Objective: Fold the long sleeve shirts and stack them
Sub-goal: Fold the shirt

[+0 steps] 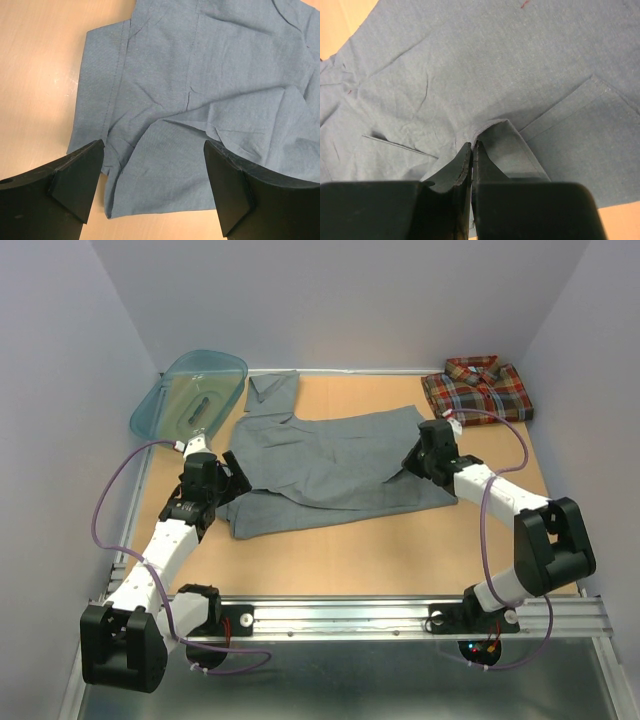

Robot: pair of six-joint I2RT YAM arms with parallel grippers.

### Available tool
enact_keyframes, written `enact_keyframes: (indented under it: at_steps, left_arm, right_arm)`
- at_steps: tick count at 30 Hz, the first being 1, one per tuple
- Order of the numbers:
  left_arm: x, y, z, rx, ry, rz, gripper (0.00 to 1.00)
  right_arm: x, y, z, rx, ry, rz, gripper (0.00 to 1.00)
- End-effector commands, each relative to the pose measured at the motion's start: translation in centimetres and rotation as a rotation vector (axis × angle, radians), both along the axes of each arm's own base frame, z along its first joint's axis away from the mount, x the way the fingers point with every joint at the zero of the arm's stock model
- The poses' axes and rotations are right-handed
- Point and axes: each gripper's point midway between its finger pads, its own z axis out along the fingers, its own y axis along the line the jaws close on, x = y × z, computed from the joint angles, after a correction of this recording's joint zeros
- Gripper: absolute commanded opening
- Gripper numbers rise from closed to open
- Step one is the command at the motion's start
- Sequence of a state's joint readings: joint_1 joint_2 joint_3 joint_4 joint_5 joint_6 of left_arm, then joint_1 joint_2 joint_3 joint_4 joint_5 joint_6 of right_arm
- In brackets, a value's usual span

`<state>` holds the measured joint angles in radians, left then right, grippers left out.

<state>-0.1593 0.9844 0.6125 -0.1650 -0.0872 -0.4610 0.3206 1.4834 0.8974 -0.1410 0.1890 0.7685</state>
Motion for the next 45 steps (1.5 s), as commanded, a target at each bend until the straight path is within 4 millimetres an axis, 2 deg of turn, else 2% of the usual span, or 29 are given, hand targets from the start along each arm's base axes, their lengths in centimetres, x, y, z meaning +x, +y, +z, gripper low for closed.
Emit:
enact_keyframes:
  at_steps: [1,8,11,12,17,19,22,24,27,29,30,31,32,34,38,39,40,41,42,43,45]
  left_arm:
    - [0.2,0.6,0.8,0.013,-0.04,0.022,0.93]
    - [0.1,0.9,0.8,0.02,-0.036,0.041,0.93]
    - [0.1,1.0,0.8,0.022,-0.035,0.043,0.93]
    - [0.1,1.0,0.8,0.022,-0.036,0.043,0.93]
    - [0.1,0.8,0.8,0.016,-0.034,0.035,0.92]
    - [0.1,0.7,1.0,0.01,-0.039,0.033,0.92]
    - [0.2,0.2,1.5,-0.022,-0.05,0.027,0.91]
    - [0.3,-0.4,1.8,-0.056,-0.054,0.013,0.91]
    - [0.7,-1.5,2.9,-0.103,-0.071,-0.007,0.9]
    - [1.0,-2.0,3.3,-0.116,-0.077,-0.018,0.89]
    - [1.2,-2.3,3.2,-0.119,-0.07,-0.025,0.89]
    - [1.6,-3.0,3.8,-0.126,-0.081,-0.042,0.89]
    - [1.9,-3.6,3.4,-0.128,-0.066,-0.053,0.89]
    - [2.6,-5.2,4.2,-0.137,-0.081,-0.092,0.88]
    - [4.4,-8.0,4.3,-0.123,-0.073,-0.148,0.87]
    - [4.8,-8.6,3.2,-0.103,-0.041,-0.167,0.87]
    - [5.5,-9.6,3.8,-0.101,-0.055,-0.188,0.86]
    - [6.0,-10.2,2.6,-0.079,-0.02,-0.204,0.86]
    - [6.3,-10.7,2.3,-0.077,-0.009,-0.214,0.86]
    - [7.0,-11.4,3.0,-0.075,-0.022,-0.23,0.85]
    - [7.5,-12.8,1.7,-0.064,0.008,-0.256,0.84]
  right_arm:
    - [3.4,-0.1,4.6,-0.036,-0.153,0.009,0.01]
    - [3.2,0.0,6.8,-0.032,-0.203,0.025,0.03]
    - [2.7,-0.4,6.2,-0.036,-0.194,0.014,0.04]
    - [2.4,-0.6,5.5,-0.047,-0.179,0.008,0.05]
    - [2.3,-1.7,3.2,-0.089,-0.132,-0.043,0.16]
    - [2.4,-2.1,2.7,-0.111,-0.124,-0.057,0.21]
    - [2.6,-3.2,3.3,-0.155,-0.139,-0.085,0.33]
    - [2.8,-3.8,4.2,-0.178,-0.155,-0.092,0.47]
    - [2.8,-4.7,5.2,-0.211,-0.165,-0.071,0.61]
    - [2.8,-5.0,4.8,-0.212,-0.149,-0.034,0.61]
    - [2.6,-4.4,4.1,-0.174,-0.126,0.015,0.61]
    - [2.6,-5.4,3.4,-0.152,-0.102,0.013,0.61]
    - [2.3,-4.6,2.7,-0.095,-0.078,0.064,0.61]
    - [2.1,-5.1,1.0,-0.051,-0.031,0.077,0.61]
    - [1.4,-3.6,-1.5,0.045,0.045,0.186,0.6]
    - [1.2,-3.0,-1.7,0.067,0.055,0.216,0.59]
    - [1.1,-3.0,-2.5,0.072,0.074,0.221,0.59]
    - [1.0,-2.9,-2.8,0.071,0.08,0.223,0.59]
    - [1.0,-3.0,-3.1,0.064,0.087,0.223,0.59]
    - [0.9,-3.1,-3.3,0.059,0.09,0.226,0.59]
    - [0.8,-3.1,-3.9,0.05,0.098,0.243,0.59]
